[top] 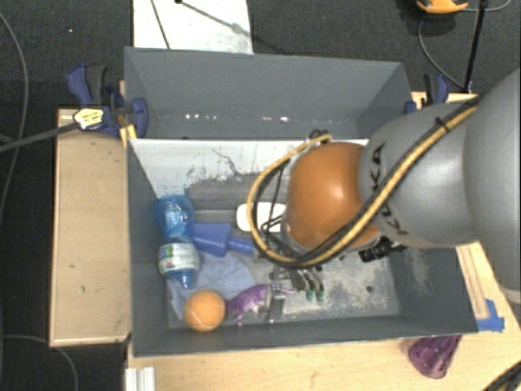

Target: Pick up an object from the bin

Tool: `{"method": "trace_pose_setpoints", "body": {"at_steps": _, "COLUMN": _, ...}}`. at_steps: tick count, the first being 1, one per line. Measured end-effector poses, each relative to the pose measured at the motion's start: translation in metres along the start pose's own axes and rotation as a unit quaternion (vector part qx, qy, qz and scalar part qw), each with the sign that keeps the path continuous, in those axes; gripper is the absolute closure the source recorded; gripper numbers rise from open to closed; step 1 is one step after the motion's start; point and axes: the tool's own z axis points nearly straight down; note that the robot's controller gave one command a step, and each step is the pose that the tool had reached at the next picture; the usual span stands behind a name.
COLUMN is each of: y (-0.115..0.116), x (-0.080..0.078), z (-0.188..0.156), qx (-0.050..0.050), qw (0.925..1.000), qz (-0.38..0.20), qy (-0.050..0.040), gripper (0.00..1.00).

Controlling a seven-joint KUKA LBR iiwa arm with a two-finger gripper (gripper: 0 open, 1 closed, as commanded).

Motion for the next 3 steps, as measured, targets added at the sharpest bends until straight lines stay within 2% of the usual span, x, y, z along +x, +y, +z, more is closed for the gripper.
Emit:
{"method": "trace_pose_setpoints", "body": {"at_steps": 1, "y": 0.017, "x": -0.010, "z": 0.049, "qx": -0.001, "qw": 0.9901, "qz": -0.140, "qy": 0.0015, "gripper": 0.00}}
{"method": "trace_pose_setpoints", "body": {"at_steps": 2, "y": 0.013, "x": -0.003, "z": 0.068, "qx": -0.001, "qw": 0.9846, "qz": -0.175, "qy": -0.0016, "gripper": 1.00}}
{"method": "trace_pose_setpoints", "body": {"at_steps": 3, "y": 0.013, "x": -0.003, "z": 0.068, "qx": -0.001, "qw": 0.9847, "qz": -0.174, "qy": -0.0016, "gripper": 1.00}}
